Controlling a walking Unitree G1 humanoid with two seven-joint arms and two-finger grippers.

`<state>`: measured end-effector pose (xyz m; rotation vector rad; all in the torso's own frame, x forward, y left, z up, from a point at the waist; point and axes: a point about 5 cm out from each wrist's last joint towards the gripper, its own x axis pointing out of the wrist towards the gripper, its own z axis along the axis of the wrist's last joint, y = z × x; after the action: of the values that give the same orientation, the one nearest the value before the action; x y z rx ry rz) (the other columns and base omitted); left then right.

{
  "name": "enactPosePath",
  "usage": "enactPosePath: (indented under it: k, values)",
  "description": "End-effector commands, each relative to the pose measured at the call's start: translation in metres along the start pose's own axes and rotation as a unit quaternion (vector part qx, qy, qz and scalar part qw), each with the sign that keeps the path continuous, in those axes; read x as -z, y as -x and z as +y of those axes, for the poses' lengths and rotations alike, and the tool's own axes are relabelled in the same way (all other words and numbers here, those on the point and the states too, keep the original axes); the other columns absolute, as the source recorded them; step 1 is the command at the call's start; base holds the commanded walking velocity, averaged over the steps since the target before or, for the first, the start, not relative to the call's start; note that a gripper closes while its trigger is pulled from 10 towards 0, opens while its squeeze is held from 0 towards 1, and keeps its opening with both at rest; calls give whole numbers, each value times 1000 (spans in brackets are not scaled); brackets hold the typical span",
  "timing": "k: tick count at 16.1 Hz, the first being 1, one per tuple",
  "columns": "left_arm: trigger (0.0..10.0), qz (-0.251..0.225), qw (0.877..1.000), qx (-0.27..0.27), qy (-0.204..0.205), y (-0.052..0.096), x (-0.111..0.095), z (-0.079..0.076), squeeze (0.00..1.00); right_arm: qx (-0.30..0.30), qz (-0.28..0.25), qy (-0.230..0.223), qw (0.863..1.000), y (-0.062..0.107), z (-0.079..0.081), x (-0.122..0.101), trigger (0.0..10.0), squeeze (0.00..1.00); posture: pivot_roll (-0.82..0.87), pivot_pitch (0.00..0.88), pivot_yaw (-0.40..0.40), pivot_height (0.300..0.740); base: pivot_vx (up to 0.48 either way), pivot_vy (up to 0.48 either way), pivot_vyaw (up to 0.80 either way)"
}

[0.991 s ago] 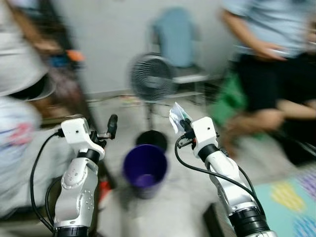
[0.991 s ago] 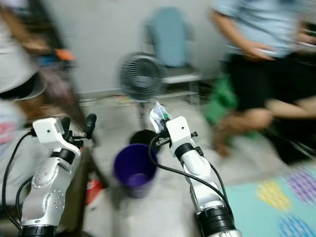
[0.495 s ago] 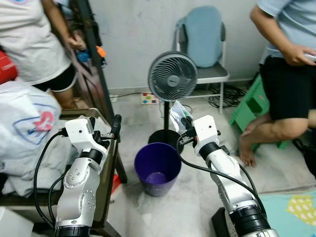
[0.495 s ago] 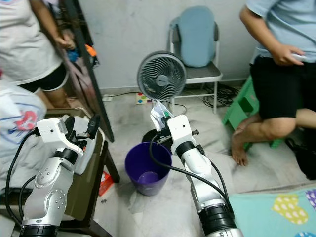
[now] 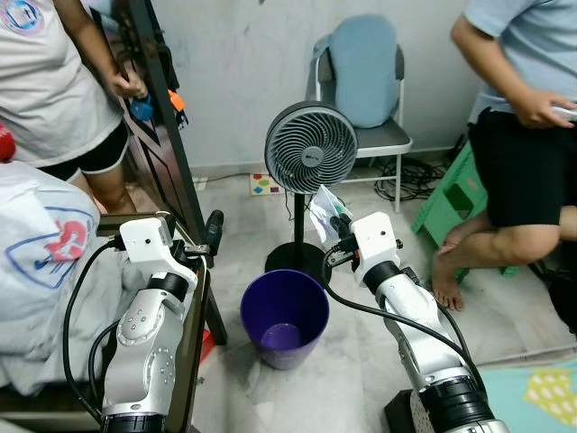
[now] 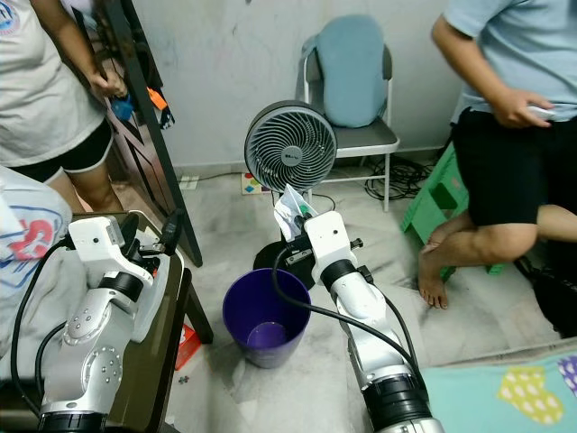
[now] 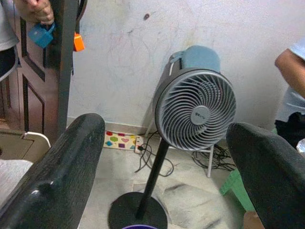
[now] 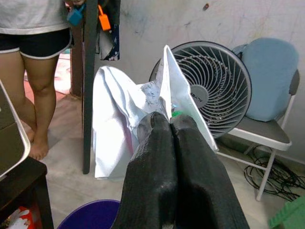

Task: Clean up the room

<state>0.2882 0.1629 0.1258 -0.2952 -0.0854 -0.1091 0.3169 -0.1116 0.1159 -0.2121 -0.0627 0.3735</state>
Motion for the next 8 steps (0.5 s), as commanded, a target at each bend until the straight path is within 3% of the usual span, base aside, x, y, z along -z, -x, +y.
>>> enactPosePath:
  k: [1, 8]
  values:
    - [10000, -4, 1000, 1, 0, 1, -2, -1, 0, -5, -3, 4, 1000, -1, 1, -2, 10000, 0, -55, 4, 17, 740, 379, 0, 0]
    - [10000, -2, 1000, 3, -2, 0, -2, 0, 0, -8, -2, 7, 1000, -2, 3, -1, 10000, 0, -55, 0, 18, 740, 376, 0, 0]
